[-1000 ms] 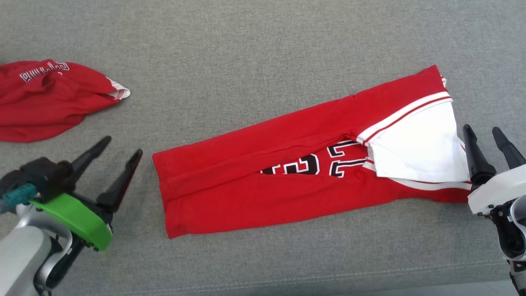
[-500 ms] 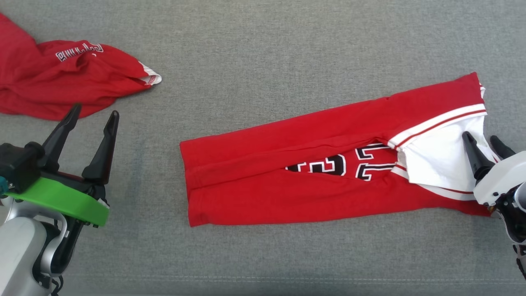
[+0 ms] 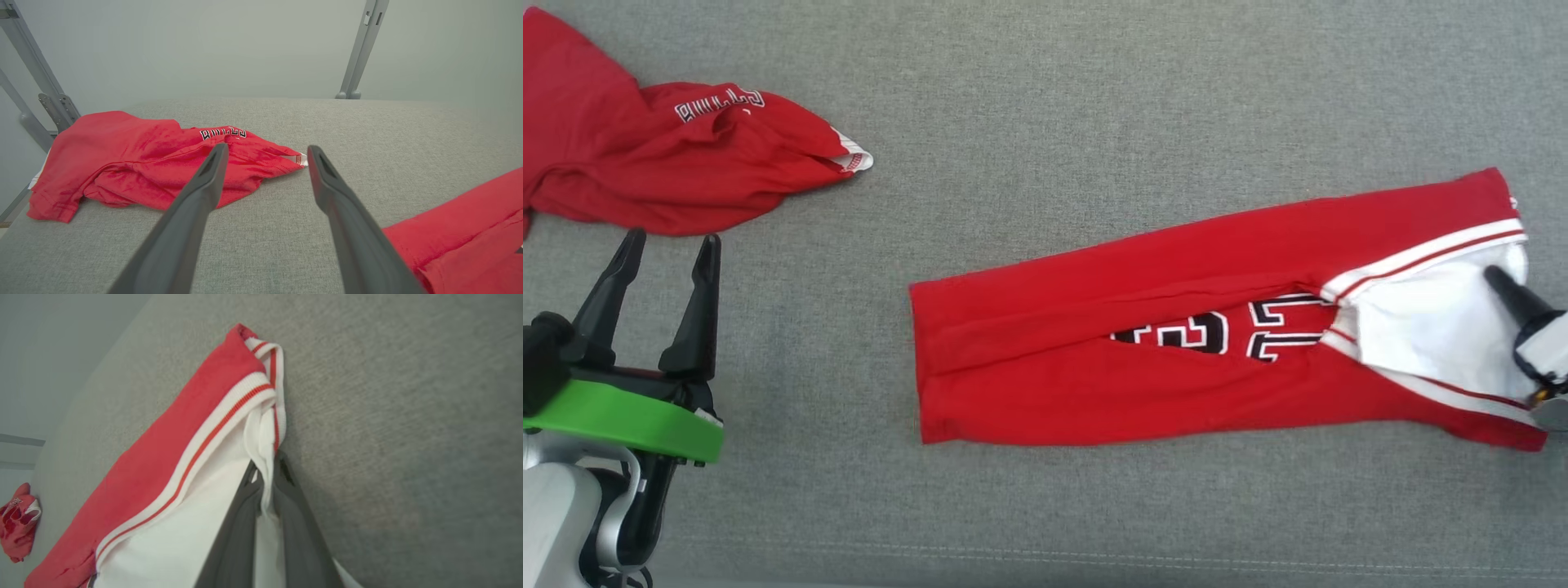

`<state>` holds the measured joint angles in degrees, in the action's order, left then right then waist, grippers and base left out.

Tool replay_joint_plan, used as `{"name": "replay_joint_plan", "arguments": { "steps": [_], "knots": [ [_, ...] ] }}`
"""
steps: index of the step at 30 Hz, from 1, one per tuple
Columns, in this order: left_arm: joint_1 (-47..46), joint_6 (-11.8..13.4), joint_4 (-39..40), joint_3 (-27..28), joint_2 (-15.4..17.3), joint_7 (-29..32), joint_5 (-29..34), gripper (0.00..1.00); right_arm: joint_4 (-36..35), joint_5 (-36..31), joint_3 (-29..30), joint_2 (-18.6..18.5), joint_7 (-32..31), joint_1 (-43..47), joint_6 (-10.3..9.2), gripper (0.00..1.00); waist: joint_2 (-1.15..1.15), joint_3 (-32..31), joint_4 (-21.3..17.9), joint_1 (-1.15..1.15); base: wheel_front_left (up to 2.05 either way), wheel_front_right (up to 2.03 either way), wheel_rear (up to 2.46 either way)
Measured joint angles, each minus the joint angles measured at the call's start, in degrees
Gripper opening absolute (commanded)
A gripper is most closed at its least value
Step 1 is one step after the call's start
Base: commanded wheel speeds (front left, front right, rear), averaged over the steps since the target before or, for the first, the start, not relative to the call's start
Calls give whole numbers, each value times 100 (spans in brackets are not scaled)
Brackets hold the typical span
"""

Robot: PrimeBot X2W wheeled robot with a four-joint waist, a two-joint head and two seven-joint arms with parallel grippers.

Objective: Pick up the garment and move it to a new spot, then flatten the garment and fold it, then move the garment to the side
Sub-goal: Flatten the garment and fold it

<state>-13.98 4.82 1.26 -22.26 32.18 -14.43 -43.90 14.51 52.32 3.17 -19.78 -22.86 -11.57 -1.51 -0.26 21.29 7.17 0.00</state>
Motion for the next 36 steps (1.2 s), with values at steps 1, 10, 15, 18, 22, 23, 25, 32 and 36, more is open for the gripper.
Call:
{"name": "replay_joint_plan", "arguments": {
  "steps": [1,10,15,18,22,23,25,32,36],
  "knots": [
    [21,0,10,34,-48,0,11,100,16,0,125,-66,-7,2,-79,0,0,-20,-15,0,0,0,0],
    [378,-40,122,378,-290,0,152,100,18,-661,1069,-1672,18,58,-372,0,0,-192,-186,0,0,0,0],
    [487,-168,131,478,-479,0,210,100,-746,-370,633,-1346,-213,32,-64,0,0,-301,-242,0,0,0,0],
    [500,-245,122,470,-589,0,264,100,-1296,-38,40,-876,-467,57,334,0,0,-378,-241,0,0,0,0],
    [652,-280,88,569,-622,0,336,100,-1853,76,-820,-376,-659,164,725,0,0,-490,-232,0,0,0,0],
    [697,-286,74,587,-624,0,344,100,-1913,67,-984,-254,-662,217,734,0,0,-517,-234,0,0,0,0],
    [754,-287,67,609,-635,0,355,100,-2003,-12,-1289,-68,-662,324,704,0,0,-568,-240,0,0,0,0],
    [779,-397,76,645,-793,0,458,100,-1976,-514,-1734,387,-423,419,591,0,0,-599,-200,0,0,0,0],
    [794,-438,34,730,-820,0,556,100,-1739,-801,-2053,688,-225,367,593,0,0,-609,-171,0,0,0,0]
  ]
}}
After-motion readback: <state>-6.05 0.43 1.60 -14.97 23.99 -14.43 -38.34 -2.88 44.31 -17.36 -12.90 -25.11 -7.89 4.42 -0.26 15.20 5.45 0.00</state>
